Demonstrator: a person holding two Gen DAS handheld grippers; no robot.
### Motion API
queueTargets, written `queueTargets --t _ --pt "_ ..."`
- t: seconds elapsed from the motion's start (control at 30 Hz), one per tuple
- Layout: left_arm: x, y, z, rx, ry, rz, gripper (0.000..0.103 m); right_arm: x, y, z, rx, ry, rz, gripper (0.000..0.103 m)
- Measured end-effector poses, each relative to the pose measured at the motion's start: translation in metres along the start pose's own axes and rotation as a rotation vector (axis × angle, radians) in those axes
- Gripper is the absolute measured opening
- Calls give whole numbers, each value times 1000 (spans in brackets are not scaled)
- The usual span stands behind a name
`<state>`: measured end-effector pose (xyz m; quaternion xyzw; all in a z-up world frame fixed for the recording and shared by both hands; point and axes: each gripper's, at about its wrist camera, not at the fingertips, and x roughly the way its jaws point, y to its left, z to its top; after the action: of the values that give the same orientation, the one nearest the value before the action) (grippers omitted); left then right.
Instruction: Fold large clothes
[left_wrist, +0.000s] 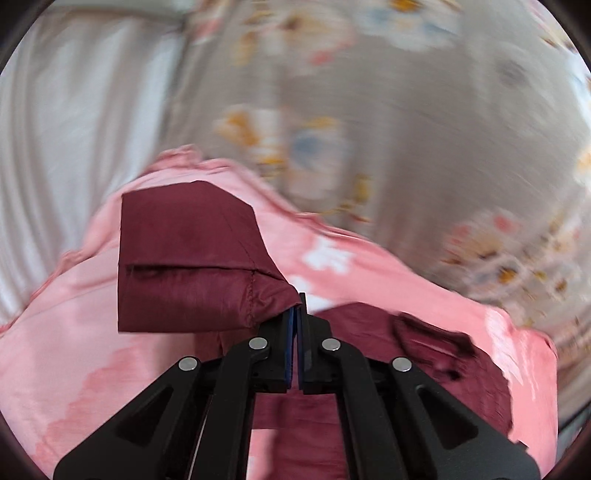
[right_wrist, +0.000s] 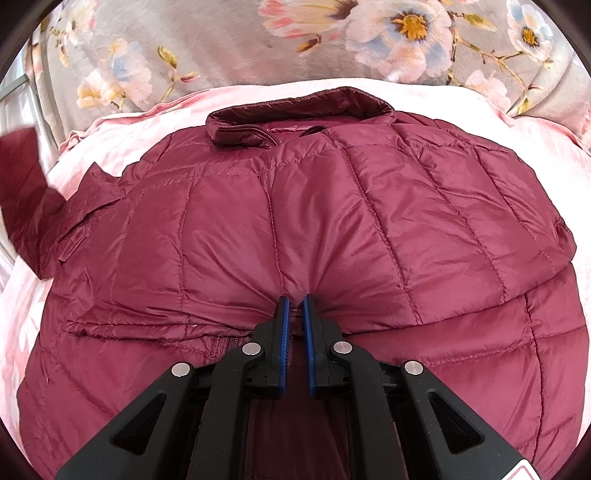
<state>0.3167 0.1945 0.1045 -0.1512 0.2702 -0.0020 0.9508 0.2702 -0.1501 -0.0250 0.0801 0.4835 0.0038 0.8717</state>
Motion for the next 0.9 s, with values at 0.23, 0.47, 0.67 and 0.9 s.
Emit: queueTargets --t 0.23,0.47,0.67,0.9 --pt "6 -102 -22 149 45 -154 0 -1 -3 -1 16 0 19 7" --pt "23 -180 -63 293 138 -256 0 -1 -11 -1 50 -1 58 7" --pt "56 -218 -110 351 247 -289 0 -18 -52 -10 274 -2 251 11" --pt "86 -236 -164 406 340 -307 0 -56 -81 -29 286 -18 196 15"
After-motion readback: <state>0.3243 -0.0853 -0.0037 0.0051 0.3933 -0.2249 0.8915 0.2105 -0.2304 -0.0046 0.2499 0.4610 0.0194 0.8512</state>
